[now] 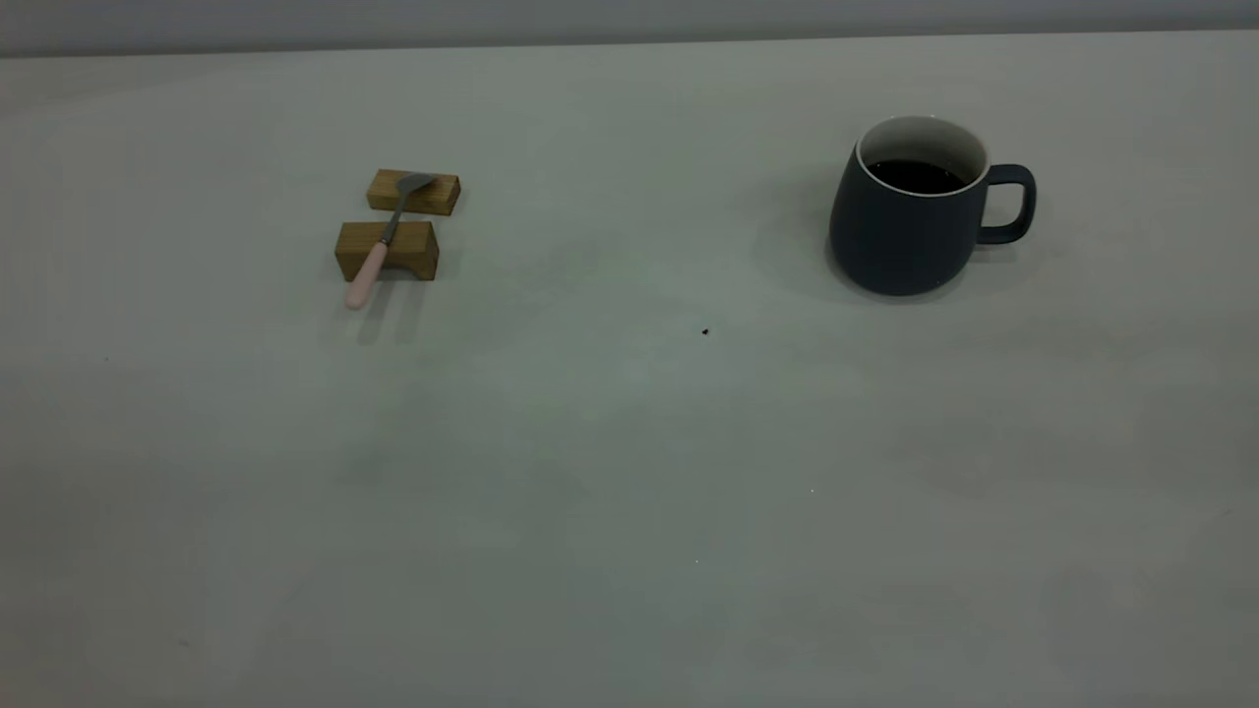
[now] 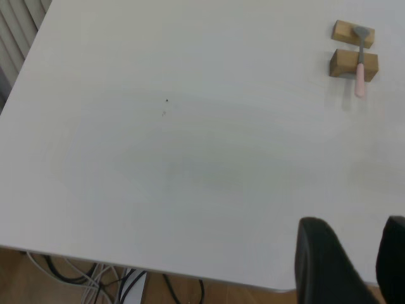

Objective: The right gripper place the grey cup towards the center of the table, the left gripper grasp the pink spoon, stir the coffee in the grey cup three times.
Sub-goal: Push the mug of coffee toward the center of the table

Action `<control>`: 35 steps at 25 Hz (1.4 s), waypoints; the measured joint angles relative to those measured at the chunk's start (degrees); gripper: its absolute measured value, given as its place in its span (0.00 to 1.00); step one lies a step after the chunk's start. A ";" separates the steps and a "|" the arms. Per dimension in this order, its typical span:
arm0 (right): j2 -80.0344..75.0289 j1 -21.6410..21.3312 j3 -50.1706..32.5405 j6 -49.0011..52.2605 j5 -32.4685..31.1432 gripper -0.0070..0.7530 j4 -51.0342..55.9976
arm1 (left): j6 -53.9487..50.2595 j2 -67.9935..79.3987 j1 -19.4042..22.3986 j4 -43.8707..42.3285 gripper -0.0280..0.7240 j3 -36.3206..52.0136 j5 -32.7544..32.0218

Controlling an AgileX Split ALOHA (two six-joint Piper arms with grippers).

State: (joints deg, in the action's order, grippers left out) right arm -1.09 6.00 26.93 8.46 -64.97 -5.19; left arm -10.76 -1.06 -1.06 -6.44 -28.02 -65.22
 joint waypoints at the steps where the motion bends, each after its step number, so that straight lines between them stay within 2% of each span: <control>1: 0.00 0.00 0.00 0.00 0.00 0.60 0.00 | 0.00 0.00 0.00 0.00 0.42 0.00 0.00; 35: 0.00 0.00 0.00 0.00 0.00 0.60 0.00 | 0.00 0.00 0.00 0.00 0.42 0.00 0.00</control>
State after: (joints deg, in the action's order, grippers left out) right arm -1.09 6.00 26.93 8.46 -64.97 -5.19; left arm -10.76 -1.06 -1.06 -6.44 -28.02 -65.22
